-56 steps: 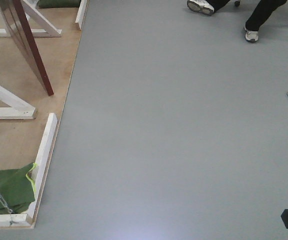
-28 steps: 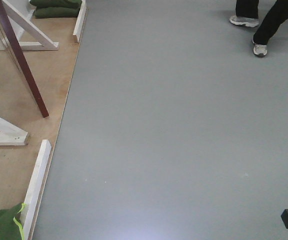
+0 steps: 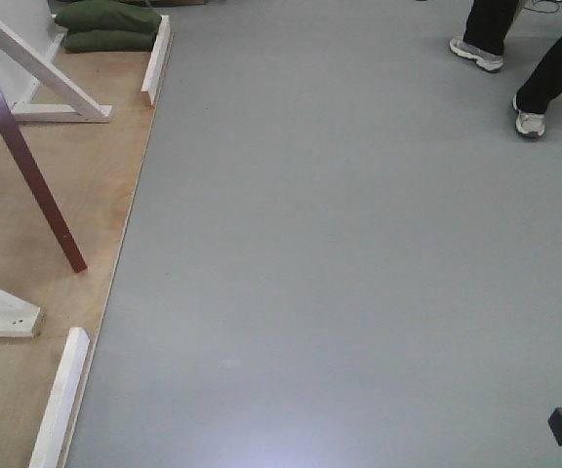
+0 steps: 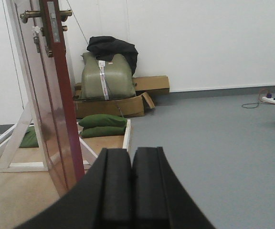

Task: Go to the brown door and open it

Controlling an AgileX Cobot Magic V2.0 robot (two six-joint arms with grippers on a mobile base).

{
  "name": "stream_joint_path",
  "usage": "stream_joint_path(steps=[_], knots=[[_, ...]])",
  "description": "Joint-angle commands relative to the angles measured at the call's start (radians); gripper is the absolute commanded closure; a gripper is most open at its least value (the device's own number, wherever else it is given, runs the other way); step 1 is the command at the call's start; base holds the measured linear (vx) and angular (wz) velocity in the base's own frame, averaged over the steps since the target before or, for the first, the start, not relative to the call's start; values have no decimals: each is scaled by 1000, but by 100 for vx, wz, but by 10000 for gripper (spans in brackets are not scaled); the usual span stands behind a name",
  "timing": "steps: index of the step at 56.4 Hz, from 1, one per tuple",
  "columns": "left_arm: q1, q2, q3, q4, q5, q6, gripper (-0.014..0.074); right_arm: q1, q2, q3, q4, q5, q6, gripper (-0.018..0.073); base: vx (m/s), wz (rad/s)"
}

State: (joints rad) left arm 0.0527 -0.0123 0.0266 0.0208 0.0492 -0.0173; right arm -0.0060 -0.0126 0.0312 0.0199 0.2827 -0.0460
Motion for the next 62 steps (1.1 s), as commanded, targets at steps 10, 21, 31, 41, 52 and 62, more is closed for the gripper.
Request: stream_joint_path(steps=[10,21,31,41,52,62], knots=[[13,-13,-26,-7,-78,-2,603,2,-12,4,-6,-82,-5,559,36,1],[13,-13,-26,-7,-78,-2,603,2,-12,4,-6,-82,-5,559,34,-1],[13,-13,-26,-7,-78,-2,603,2,-12,4,-6,-82,-5,559,34,-2],[13,-13,-26,-7,-78,-2,603,2,-12,4,-6,-82,-5,559,32,-2],[12,-13,-26,-7,-78,-2,603,2,-12,4,-6,-82,-5,559,29,-1],[10,-13,-26,-7,-78,-2,603,2,-12,4,-6,-82,-5,559,27,-1]])
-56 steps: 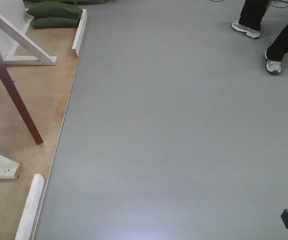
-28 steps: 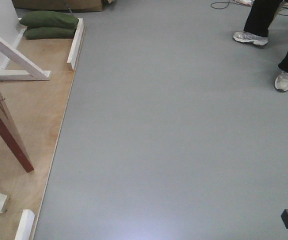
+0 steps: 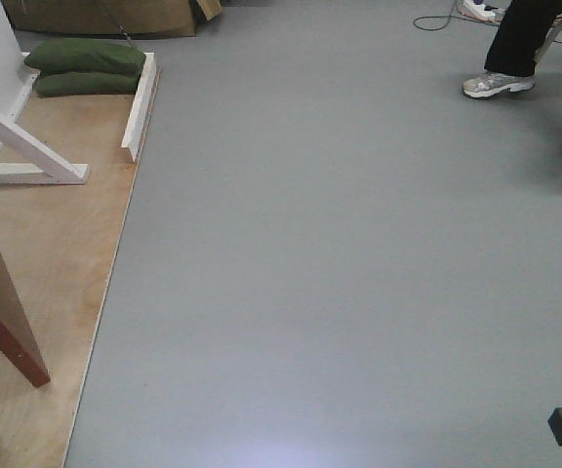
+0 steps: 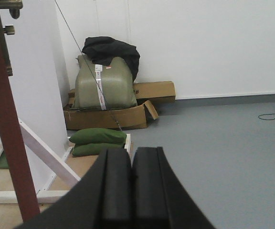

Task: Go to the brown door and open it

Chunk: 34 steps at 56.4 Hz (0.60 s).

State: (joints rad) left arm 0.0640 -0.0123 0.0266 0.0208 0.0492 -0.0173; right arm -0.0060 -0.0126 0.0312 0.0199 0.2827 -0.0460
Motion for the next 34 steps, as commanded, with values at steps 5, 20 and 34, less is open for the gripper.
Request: stream_joint_path(steps=[5,20,34], knots=[[-1,-13,-26,-7,-78,-2,603,2,-12,4,-6,-82,-5,559,26,0],[-1,-13,-26,-7,-78,-2,603,2,-12,4,-6,-82,-5,559,25,1],[-1,-13,-26,-7,-78,-2,603,2,-12,4,-6,-82,-5,559,24,1]])
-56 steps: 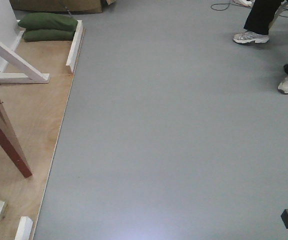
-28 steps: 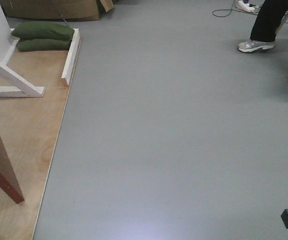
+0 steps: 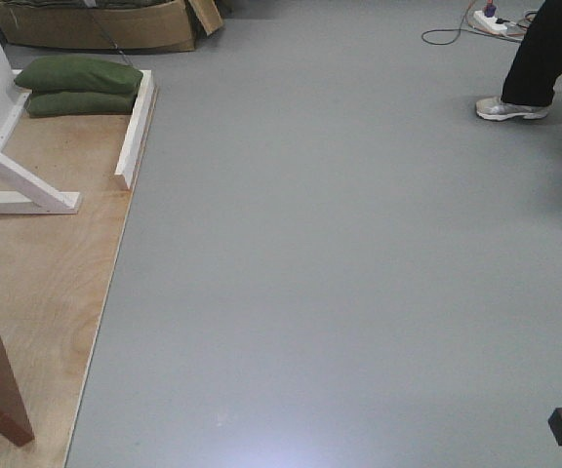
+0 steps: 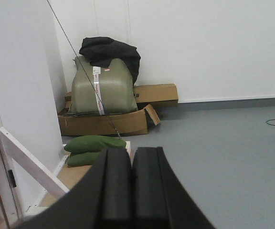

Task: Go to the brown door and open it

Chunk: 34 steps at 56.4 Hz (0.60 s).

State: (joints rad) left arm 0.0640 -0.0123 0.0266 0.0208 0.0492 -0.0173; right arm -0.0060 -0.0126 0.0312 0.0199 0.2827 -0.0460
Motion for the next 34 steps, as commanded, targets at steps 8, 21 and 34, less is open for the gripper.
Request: stream_joint_path(steps=[8,21,34], knots=[[-1,-13,-26,-7,-78,-2,603,2,-12,4,-6,-82,-5,559,22,0],[-1,-13,-26,-7,-78,-2,603,2,-12,4,-6,-82,-5,559,19,0],[-1,-13,-26,-7,-78,-2,603,2,-12,4,-6,-82,-5,559,15,1]])
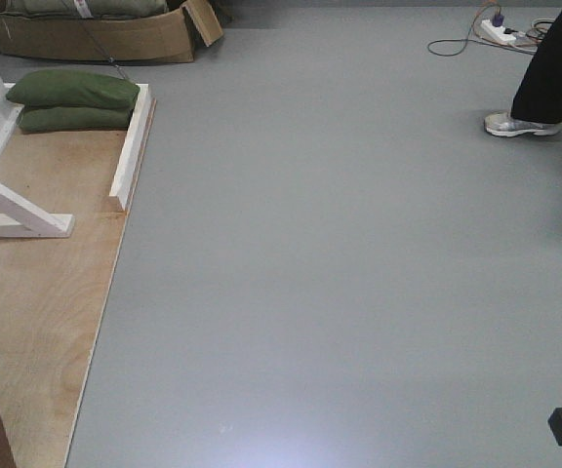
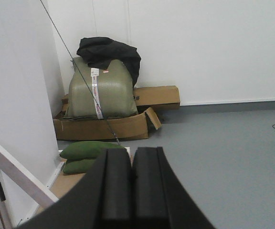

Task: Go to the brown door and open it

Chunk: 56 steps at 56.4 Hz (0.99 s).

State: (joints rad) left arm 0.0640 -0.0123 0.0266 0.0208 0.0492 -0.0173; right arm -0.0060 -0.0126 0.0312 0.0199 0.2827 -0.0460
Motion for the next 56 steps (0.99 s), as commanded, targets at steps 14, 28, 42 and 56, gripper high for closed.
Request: stream_joint_path(steps=[14,28,42,56], knots=[[-1,-13,-26,-7,-78,-2,603,2,-12,4,-6,-82,-5,559,10,1],[-1,-13,-26,-7,-78,-2,603,2,-11,4,-6,-82,-5,559,7,1],[-1,-13,-26,-7,-78,-2,603,2,-11,4,-6,-82,-5,559,3,0],[-1,-13,-26,-7,-78,-2,603,2,-11,4,-6,-82,-5,559,0,0]])
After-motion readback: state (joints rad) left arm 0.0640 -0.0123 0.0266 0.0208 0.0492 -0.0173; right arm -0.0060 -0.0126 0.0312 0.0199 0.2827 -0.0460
